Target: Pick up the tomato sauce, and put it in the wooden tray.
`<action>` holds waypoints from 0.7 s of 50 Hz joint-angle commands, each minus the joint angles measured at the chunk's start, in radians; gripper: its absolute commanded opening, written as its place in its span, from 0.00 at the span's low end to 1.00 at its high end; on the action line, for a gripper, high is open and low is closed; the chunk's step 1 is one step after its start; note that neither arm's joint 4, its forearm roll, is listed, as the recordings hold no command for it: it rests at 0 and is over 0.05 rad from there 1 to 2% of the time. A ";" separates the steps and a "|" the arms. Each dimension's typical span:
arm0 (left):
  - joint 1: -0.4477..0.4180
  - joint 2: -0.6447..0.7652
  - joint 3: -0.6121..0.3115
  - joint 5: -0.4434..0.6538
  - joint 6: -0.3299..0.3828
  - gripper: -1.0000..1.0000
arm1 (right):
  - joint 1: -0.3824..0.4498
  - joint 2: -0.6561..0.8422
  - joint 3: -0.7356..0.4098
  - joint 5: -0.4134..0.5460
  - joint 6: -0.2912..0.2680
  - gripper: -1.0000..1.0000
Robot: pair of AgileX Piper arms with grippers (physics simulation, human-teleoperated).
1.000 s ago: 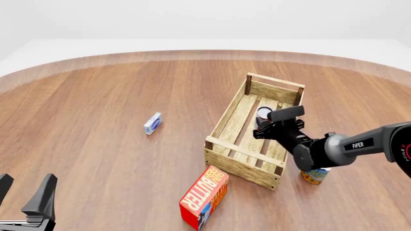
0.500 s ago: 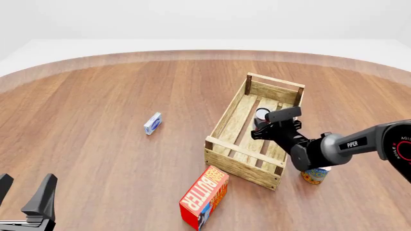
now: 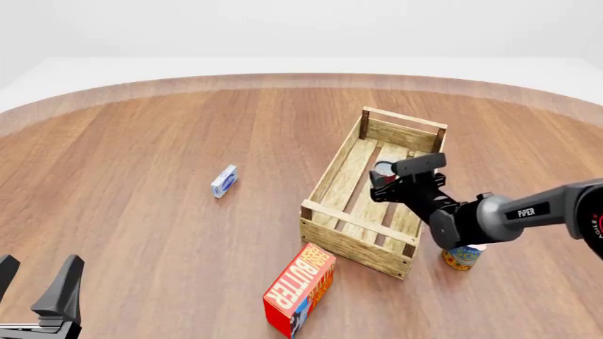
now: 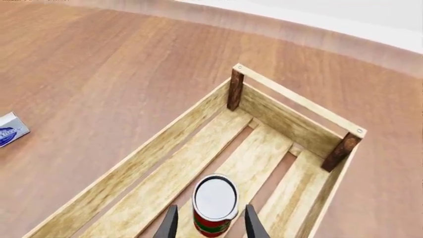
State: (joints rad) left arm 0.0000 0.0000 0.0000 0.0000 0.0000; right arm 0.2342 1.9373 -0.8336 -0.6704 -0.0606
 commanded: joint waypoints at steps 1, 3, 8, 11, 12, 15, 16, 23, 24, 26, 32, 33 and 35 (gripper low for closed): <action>0.000 0.000 0.000 0.000 0.000 1.00 | -0.003 -0.025 0.009 0.013 -0.002 1.00; 0.000 0.000 0.000 0.000 0.000 1.00 | -0.006 -0.027 0.009 0.014 -0.005 1.00; 0.000 0.000 0.000 0.000 0.000 1.00 | -0.005 -0.041 0.009 0.024 -0.006 1.00; 0.000 0.000 0.000 0.000 0.000 1.00 | -0.003 -0.048 0.013 0.028 -0.007 1.00; 0.000 0.000 0.000 0.000 0.000 1.00 | -0.003 -0.051 0.015 0.029 -0.006 1.00; 0.000 0.000 0.000 0.000 0.000 1.00 | -0.004 -0.066 0.022 0.032 -0.008 1.00; 0.000 0.000 0.000 0.000 0.000 1.00 | -0.004 -0.070 0.024 0.033 -0.008 1.00; 0.000 0.000 0.000 0.000 0.000 1.00 | -0.007 -0.119 0.049 0.046 -0.014 1.00; 0.000 0.000 0.000 0.000 0.000 1.00 | -0.007 -0.123 0.051 0.047 -0.015 1.00; 0.000 0.000 0.000 0.000 0.000 1.00 | -0.007 -0.136 0.059 0.050 -0.017 1.00; 0.000 0.000 0.000 0.000 0.000 1.00 | -0.008 -0.168 0.079 0.052 -0.019 1.00; 0.000 0.000 0.000 0.000 0.000 1.00 | -0.009 -0.173 0.082 0.054 -0.021 1.00; 0.000 0.000 0.000 0.000 0.000 1.00 | -0.009 -0.182 0.087 0.055 -0.022 1.00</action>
State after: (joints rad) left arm 0.0000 0.0000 0.0000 0.0000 0.0000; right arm 0.2272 1.8051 -0.7746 -0.6251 -0.0763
